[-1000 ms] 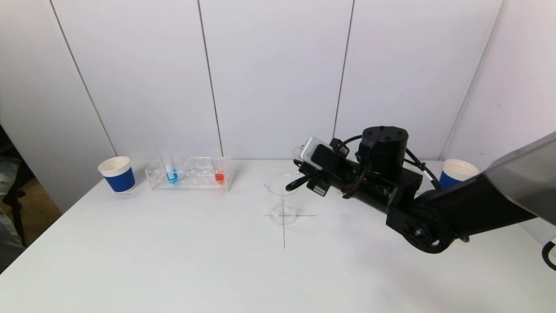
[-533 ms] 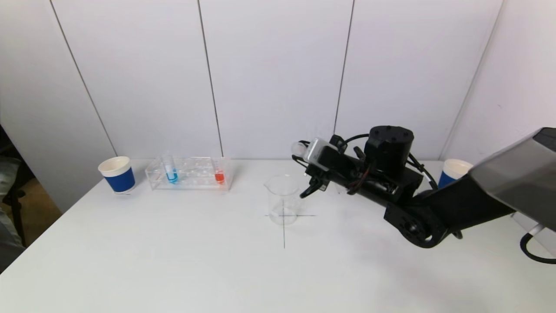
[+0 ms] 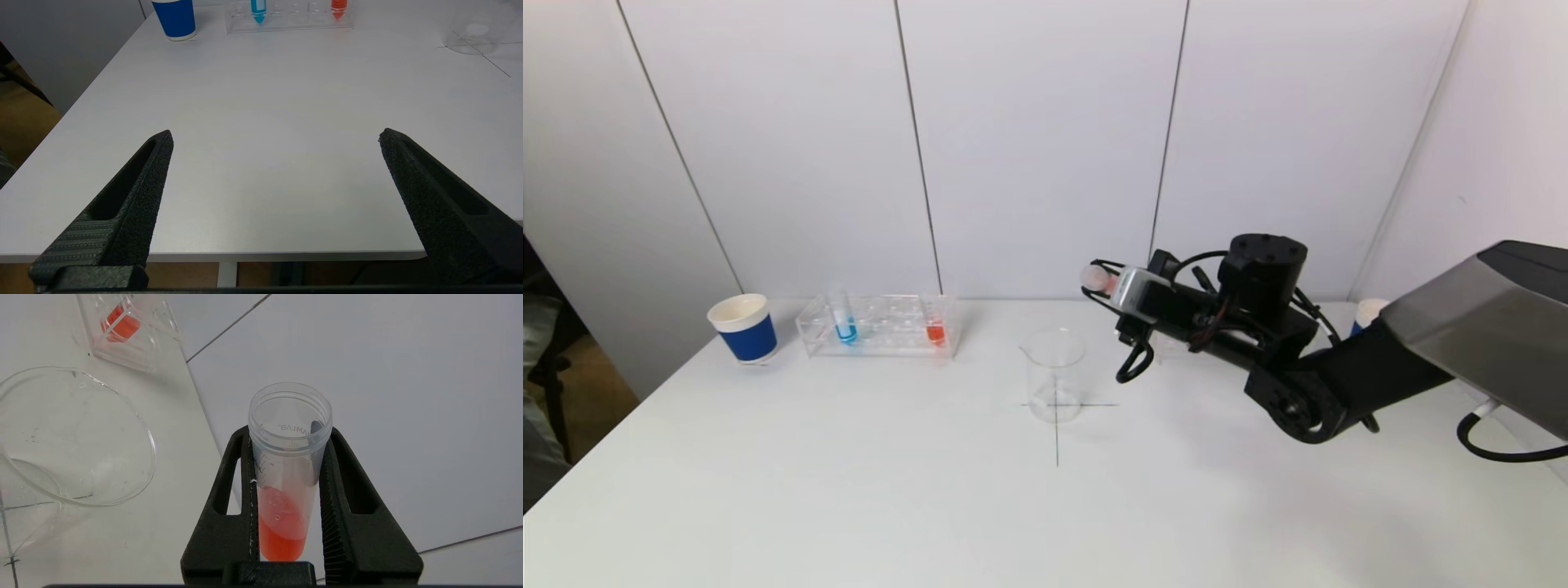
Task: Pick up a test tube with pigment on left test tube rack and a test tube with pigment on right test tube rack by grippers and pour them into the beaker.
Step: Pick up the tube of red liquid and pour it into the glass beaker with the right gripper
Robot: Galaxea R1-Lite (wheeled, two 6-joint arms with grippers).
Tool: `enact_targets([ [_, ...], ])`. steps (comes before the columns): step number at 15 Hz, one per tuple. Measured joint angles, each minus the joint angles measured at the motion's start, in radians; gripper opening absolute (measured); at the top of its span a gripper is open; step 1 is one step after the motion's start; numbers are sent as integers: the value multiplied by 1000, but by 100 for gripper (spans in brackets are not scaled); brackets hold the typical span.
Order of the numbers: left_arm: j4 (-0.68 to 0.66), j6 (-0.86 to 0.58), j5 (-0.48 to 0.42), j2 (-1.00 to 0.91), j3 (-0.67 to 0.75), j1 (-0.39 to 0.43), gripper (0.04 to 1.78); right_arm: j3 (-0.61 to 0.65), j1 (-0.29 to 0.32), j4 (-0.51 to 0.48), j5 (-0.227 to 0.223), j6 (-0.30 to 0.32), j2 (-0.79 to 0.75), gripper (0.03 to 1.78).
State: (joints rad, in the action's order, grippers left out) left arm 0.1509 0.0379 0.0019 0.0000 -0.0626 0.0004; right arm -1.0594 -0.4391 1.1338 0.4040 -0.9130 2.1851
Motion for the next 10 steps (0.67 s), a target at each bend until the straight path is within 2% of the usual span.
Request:
enact_targets([
  [5, 0, 0, 0, 0, 0, 0, 176, -13, 0, -2, 27, -54, 23, 48],
  [10, 0, 0, 0, 0, 0, 0, 176, -18, -11, -6, 31, -92, 32, 48],
])
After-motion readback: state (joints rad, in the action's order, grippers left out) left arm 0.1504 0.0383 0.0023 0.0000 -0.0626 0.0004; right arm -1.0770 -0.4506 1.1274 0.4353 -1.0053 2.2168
